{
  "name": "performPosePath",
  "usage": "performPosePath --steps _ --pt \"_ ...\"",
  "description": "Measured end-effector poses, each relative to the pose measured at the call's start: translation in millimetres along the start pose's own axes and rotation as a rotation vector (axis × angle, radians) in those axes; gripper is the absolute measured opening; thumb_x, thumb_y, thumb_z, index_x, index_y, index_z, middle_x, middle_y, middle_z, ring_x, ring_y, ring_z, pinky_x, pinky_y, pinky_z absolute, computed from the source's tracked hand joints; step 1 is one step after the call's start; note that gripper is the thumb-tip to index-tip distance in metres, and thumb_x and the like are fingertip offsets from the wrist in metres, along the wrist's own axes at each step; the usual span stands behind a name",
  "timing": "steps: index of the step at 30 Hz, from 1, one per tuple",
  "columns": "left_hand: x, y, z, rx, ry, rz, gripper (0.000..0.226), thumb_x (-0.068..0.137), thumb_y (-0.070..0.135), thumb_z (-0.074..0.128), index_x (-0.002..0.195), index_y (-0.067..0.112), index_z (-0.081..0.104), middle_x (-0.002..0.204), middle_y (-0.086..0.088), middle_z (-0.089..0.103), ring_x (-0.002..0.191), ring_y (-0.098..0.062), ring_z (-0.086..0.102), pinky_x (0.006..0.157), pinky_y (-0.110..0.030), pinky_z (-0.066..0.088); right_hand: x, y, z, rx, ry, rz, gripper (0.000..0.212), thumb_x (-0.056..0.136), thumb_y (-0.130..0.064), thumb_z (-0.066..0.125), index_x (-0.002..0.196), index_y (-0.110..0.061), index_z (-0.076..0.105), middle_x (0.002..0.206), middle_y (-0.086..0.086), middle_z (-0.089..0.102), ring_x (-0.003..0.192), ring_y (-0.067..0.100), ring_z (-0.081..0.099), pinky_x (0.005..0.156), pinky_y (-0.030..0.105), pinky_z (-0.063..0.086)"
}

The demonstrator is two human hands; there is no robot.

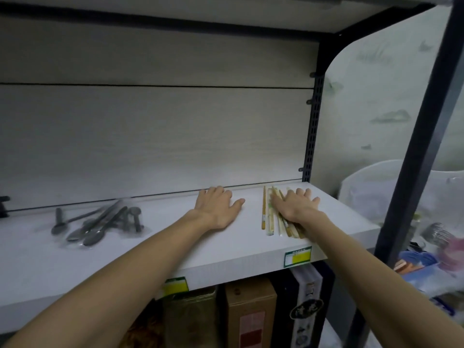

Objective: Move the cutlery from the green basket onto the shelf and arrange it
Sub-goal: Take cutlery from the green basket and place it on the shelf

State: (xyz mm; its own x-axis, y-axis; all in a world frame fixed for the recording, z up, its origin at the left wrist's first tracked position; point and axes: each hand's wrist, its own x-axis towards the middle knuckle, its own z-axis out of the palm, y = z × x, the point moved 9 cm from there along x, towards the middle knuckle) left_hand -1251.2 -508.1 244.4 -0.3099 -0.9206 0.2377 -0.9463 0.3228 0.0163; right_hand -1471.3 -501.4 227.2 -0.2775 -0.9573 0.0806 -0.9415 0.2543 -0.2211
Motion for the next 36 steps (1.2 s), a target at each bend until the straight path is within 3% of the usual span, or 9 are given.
performPosePath --steps 3,6,10,14,18,20,24,30,36 --pt "-11.0 -47.5 -7.9 0.051 0.039 -0.114 0.062 0.103 0.06 0.026 0.136 0.018 0.057 0.141 -0.006 0.052 0.131 -0.027 0.046 0.11 -0.045 0.03 -5.9 -50.4 -8.0 0.077 0.143 -0.179 0.079 0.098 -0.066 0.02 0.153 -0.011 0.035 0.163 0.012 0.024 0.153 0.033 0.007 0.121 0.055 0.008" --pt "-32.2 -103.4 -16.3 0.122 0.062 -0.258 0.057 0.103 0.057 0.028 0.134 0.018 0.058 0.14 -0.007 0.052 0.13 -0.028 0.045 0.112 -0.048 0.027 -16.2 -122.2 -0.8 0.122 0.167 -0.35 0.066 0.1 -0.055 0.035 0.15 -0.012 0.039 0.158 0.012 0.032 0.151 0.034 0.013 0.121 0.051 0.015" --pt "-69.7 -174.4 -39.9 0.189 0.093 -0.453 0.059 0.104 0.057 0.025 0.132 0.018 0.06 0.141 -0.009 0.052 0.132 -0.029 0.045 0.115 -0.051 0.022 -45.1 -218.3 29.7 0.179 0.08 -0.585 0.059 0.099 -0.049 0.043 0.147 -0.014 0.043 0.149 0.008 0.044 0.144 0.031 0.027 0.117 0.045 0.025" --pt "-118.1 -249.3 -44.4 0.159 -0.04 -0.674 0.074 0.1 0.067 0.015 0.151 0.021 0.043 0.159 -0.011 0.033 0.145 -0.034 0.031 0.119 -0.057 0.017 -95.1 -299.9 45.7 0.193 -0.015 -0.814 0.056 0.101 -0.049 0.039 0.146 -0.016 0.046 0.15 0.008 0.046 0.142 0.029 0.033 0.116 0.044 0.028" --pt "-171.4 -297.9 -23.2 0.01 -0.189 -0.827 0.086 0.093 0.079 0.009 0.159 0.027 0.025 0.169 -0.011 0.013 0.149 -0.039 0.024 0.119 -0.053 0.023 -125.6 -344.3 64.0 0.172 -0.173 -0.865 0.038 0.1 -0.045 0.039 0.119 -0.019 0.06 0.133 0.011 0.059 0.125 0.033 0.049 0.098 0.042 0.04" --pt "-180.2 -303.9 -19.8 0.041 -0.182 -0.797 0.083 0.094 0.076 0.011 0.155 0.025 0.034 0.163 -0.015 0.026 0.141 -0.039 0.036 0.113 -0.049 0.031 -133.2 -350.2 68.6 0.137 -0.16 -0.843 0.037 0.1 -0.044 0.04 0.118 -0.018 0.058 0.129 0.012 0.059 0.119 0.035 0.052 0.092 0.041 0.04" --pt "-182.3 -293.0 -30.6 0.145 -0.052 -0.709 0.072 0.099 0.069 0.017 0.14 0.022 0.053 0.144 -0.014 0.051 0.127 -0.036 0.047 0.101 -0.045 0.038 -148.5 -356.2 60.5 0.119 -0.035 -0.798 0.043 0.101 -0.041 0.038 0.123 -0.012 0.061 0.13 0.015 0.059 0.122 0.035 0.047 0.099 0.041 0.04" --pt "-211.3 -275.3 -53.5 0.117 0.092 -0.562 0.07 0.099 0.069 0.015 0.141 0.025 0.051 0.146 -0.008 0.05 0.13 -0.033 0.047 0.106 -0.048 0.035 -172.9 -362.4 55.1 0.223 -0.065 -0.715 0.045 0.102 -0.041 0.035 0.129 -0.011 0.057 0.134 0.015 0.054 0.124 0.036 0.046 0.101 0.043 0.038" --pt "-302.2 -254.8 -108.8 0.2 0.461 -0.22 0.054 0.103 0.053 0.028 0.138 0.021 0.054 0.154 -0.004 0.044 0.139 -0.024 0.041 0.118 -0.047 0.027 -232.3 -369.0 34.7 0.344 0.166 -0.793 0.051 0.101 -0.042 0.045 0.141 -0.01 0.05 0.147 0.012 0.047 0.139 0.033 0.035 0.111 0.045 0.034"
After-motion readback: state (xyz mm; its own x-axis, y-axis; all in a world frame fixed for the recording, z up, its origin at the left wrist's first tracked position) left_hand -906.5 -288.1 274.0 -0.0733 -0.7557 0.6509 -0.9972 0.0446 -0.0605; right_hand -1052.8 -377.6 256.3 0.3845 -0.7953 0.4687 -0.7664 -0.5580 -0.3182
